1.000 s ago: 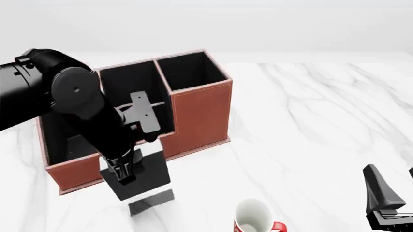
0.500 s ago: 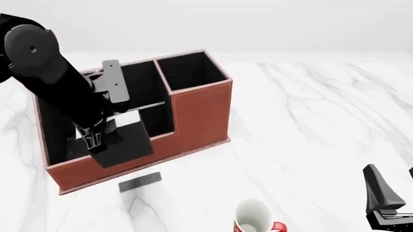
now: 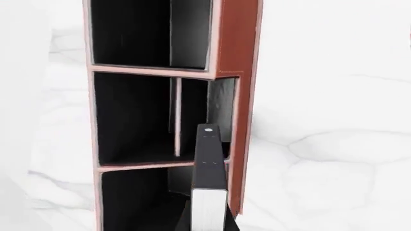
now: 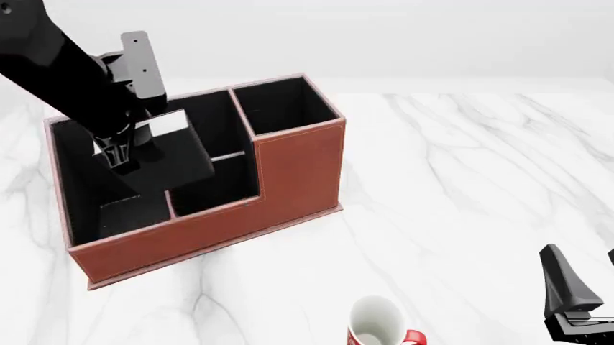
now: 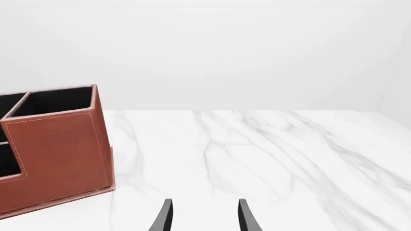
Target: Pick up the book and place it in the front compartment of the caddy.
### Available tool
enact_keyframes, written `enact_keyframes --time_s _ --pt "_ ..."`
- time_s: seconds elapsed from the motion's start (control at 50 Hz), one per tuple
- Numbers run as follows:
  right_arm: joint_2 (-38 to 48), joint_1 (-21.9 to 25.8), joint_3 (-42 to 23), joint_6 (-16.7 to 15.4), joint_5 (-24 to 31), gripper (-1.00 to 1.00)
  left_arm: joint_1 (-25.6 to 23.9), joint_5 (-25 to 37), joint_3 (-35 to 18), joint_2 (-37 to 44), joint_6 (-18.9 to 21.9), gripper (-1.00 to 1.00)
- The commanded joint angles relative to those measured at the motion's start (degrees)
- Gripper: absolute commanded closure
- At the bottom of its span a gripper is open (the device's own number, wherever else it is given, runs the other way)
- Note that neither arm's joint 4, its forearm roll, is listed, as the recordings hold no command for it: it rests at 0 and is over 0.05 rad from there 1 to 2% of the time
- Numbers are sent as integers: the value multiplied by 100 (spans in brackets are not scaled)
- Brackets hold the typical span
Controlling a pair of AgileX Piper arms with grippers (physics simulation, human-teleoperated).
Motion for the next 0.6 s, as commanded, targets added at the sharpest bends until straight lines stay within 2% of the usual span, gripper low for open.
enact_keyframes --time_s 0.02,0.12,0.6 --pt "1 0 3 1 -3 -100 210 0 -607 139 305 100" --pt "0 2 3 -1 -4 -100 383 0 -694 101 475 100" --pt "0 1 3 1 -3 -100 327 0 -1355 640 555 100"
